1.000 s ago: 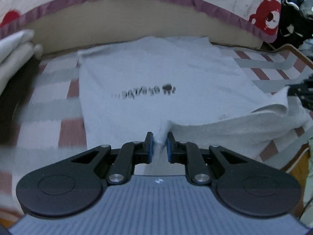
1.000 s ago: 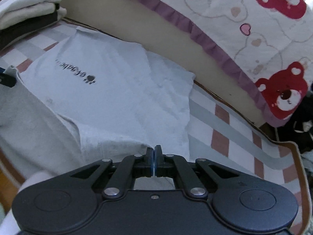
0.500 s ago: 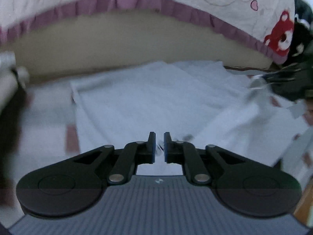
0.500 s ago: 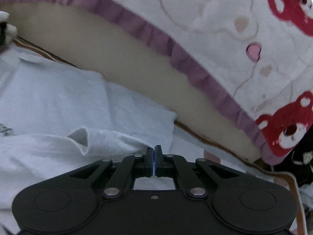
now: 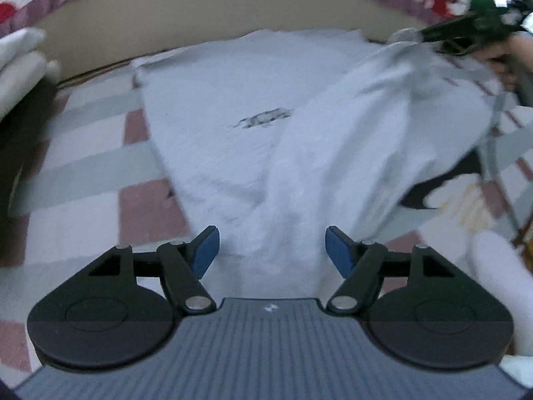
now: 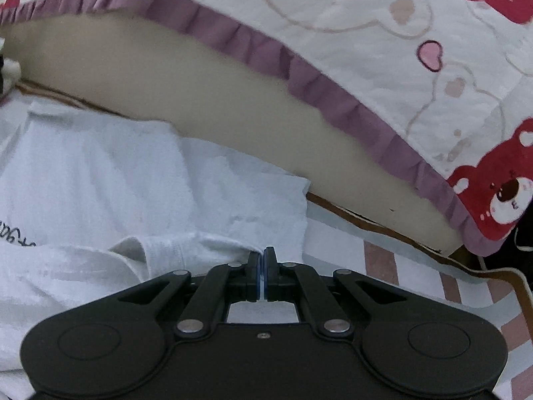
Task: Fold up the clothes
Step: 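Pull the hem with the left gripper while the right gripper lifts the shirt side, then open both grippers and release the grey shirt onto the rug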
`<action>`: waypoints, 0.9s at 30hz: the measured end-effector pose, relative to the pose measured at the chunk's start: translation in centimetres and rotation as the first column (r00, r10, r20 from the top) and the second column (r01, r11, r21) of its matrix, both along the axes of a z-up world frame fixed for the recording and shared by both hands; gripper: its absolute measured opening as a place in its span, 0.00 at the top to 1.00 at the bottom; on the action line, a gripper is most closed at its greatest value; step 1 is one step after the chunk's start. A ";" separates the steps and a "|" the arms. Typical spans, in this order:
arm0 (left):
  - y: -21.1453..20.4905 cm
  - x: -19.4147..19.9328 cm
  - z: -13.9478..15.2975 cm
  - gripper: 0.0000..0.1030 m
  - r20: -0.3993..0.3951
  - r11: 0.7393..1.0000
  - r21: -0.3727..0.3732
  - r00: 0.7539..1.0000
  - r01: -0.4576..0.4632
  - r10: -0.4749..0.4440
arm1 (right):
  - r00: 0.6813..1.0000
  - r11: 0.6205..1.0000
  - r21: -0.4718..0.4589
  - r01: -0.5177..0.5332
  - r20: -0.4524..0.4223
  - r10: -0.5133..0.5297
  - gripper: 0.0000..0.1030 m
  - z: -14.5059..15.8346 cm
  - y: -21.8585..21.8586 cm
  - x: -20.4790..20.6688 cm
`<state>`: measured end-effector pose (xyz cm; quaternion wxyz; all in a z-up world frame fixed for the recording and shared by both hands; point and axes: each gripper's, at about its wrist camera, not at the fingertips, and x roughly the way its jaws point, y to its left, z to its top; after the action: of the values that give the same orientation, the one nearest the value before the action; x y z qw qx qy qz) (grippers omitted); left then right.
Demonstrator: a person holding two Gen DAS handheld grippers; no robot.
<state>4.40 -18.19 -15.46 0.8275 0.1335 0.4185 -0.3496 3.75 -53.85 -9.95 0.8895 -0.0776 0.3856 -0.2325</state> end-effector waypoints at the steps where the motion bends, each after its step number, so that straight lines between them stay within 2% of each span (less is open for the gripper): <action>1: 0.2 0.0 -0.2 0.36 -0.009 1.000 -0.025 1.000 0.007 -0.007 | 1.000 1.000 0.009 0.005 0.018 -0.005 1.00 0.0 -0.1 -0.4; 2: 0.2 -0.1 -0.3 0.52 -0.007 0.999 -0.026 1.000 0.023 -0.023 | 0.999 1.000 0.018 0.010 0.036 -0.011 1.00 0.0 -0.1 -0.8; 3: 0.1 -0.3 -0.5 0.83 -0.002 0.999 -0.018 0.999 0.041 -0.041 | 0.999 0.999 0.029 0.015 0.052 -0.017 1.00 0.0 -0.1 -1.2; 4: -0.1 -0.4 -0.6 0.91 0.001 0.999 -0.007 0.999 0.044 -0.044 | 0.998 0.999 0.039 0.018 0.068 -0.020 1.00 0.0 -0.2 -1.6; 8: 0.0 -0.3 0.5 0.94 0.024 0.999 -0.035 0.999 -0.020 0.020 | 0.990 0.997 0.083 0.001 0.142 -0.013 1.00 -0.1 -0.2 -3.2; 12: -0.4 -0.8 2.7 0.94 0.129 0.999 -0.038 0.992 0.007 -0.002 | 0.981 0.990 0.138 -0.007 0.195 -0.020 1.00 -0.1 -0.2 -4.6; 17: -0.1 -0.1 4.4 0.94 0.184 0.998 -0.060 0.982 -0.033 0.043 | 0.981 0.989 0.142 -0.043 0.196 0.015 1.00 0.9 -0.5 -5.5; 22: 0.5 1.0 5.7 0.94 0.212 0.991 -0.091 0.971 -0.096 0.113 | 0.970 0.980 0.199 0.011 0.235 -0.059 1.00 2.3 -1.5 -6.3; 25: 0.7 2.5 5.6 0.94 0.191 0.986 -0.102 0.970 -0.134 0.152 | 0.974 0.972 0.231 0.034 0.211 -0.085 1.00 2.4 -1.7 -5.9; 27: -0.2 3.9 6.1 0.94 0.219 0.987 -0.083 0.964 -0.134 0.149 | 0.977 0.971 0.236 0.032 0.200 -0.080 1.00 2.6 -1.8 -5.3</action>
<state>8.33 -18.41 -9.36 0.8965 0.1139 0.3186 -0.2862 -1.57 -55.61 -7.31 0.9209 0.0623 0.3170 -0.2180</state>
